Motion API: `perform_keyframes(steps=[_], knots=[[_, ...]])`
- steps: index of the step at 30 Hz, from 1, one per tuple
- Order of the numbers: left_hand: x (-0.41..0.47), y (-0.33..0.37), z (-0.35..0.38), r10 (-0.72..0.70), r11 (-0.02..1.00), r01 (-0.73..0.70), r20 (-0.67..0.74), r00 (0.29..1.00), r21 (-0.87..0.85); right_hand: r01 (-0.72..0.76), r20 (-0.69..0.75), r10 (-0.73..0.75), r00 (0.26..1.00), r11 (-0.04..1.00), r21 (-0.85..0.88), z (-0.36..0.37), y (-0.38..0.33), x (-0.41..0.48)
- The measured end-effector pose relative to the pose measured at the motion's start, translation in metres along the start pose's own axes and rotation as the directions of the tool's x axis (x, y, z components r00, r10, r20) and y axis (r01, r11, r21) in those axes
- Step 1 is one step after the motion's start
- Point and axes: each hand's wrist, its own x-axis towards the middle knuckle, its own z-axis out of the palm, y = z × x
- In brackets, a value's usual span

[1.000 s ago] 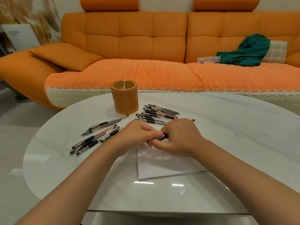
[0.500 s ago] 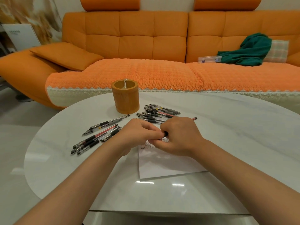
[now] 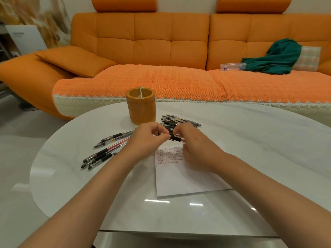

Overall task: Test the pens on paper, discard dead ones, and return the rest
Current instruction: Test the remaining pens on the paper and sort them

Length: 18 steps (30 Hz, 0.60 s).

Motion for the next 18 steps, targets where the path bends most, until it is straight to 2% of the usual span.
perform_keyframes(steps=[4,6,8,12,18], knots=[[0.006,-0.01,-0.01,0.121,0.965,-0.111,-0.024,0.992,0.238,-0.027,-0.078,0.027,0.997,1.0,0.001,0.003,0.004,0.01],[0.009,-0.02,-0.018,0.153,0.894,-0.127,-0.026,0.988,0.429,-0.06,-0.074,0.058,0.996,0.998,-0.014,0.002,0.006,0.013],[0.011,-0.028,-0.027,0.154,0.828,-0.103,-0.046,0.987,0.552,-0.09,-0.074,0.085,0.994,0.994,-0.069,0.003,0.007,0.016],[0.009,-0.038,-0.046,0.123,0.763,-0.044,-0.078,0.989,0.645,-0.111,-0.118,0.096,0.988,0.985,-0.135,0.005,0.003,0.023],[-0.004,-0.046,-0.059,0.072,0.692,-0.05,0.0,0.997,0.721,-0.114,-0.168,0.076,0.983,0.966,-0.233,0.014,0.003,0.031]])
